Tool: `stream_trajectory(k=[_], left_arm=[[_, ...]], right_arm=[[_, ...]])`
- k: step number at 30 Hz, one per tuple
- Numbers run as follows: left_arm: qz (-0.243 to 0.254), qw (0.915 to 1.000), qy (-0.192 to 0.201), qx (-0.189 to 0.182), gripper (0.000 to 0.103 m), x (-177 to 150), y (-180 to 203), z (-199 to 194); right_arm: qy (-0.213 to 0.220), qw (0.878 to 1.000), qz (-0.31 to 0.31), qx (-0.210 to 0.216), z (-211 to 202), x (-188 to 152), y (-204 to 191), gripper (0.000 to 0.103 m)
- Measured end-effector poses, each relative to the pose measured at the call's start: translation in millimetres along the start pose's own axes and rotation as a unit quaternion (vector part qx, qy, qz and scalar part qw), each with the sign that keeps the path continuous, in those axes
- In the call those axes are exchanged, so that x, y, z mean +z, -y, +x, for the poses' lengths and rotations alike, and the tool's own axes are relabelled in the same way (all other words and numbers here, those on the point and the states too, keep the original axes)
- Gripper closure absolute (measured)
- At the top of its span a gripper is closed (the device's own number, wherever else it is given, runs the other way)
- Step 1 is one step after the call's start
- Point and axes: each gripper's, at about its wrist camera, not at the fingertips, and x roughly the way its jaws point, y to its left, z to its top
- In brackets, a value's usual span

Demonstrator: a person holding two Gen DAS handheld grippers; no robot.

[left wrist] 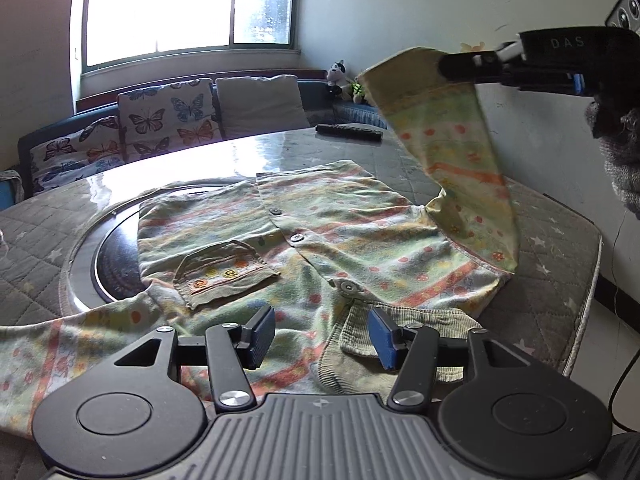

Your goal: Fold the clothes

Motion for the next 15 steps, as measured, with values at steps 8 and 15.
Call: stream_trajectory(k=[8, 15], left_arm=[[-0.014, 0.9998, -0.001, 0.012, 0.046, -3, -8, -5], [-0.024, 0.9995, -0.002, 0.021, 0.046, -5, -15, -8]], right_arm=[[-0.058, 0.995, -0.029, 0.070, 49, -21, -53, 0.094], [-0.090, 0.992, -0.037, 0.083, 49, -39, -53, 0.083]])
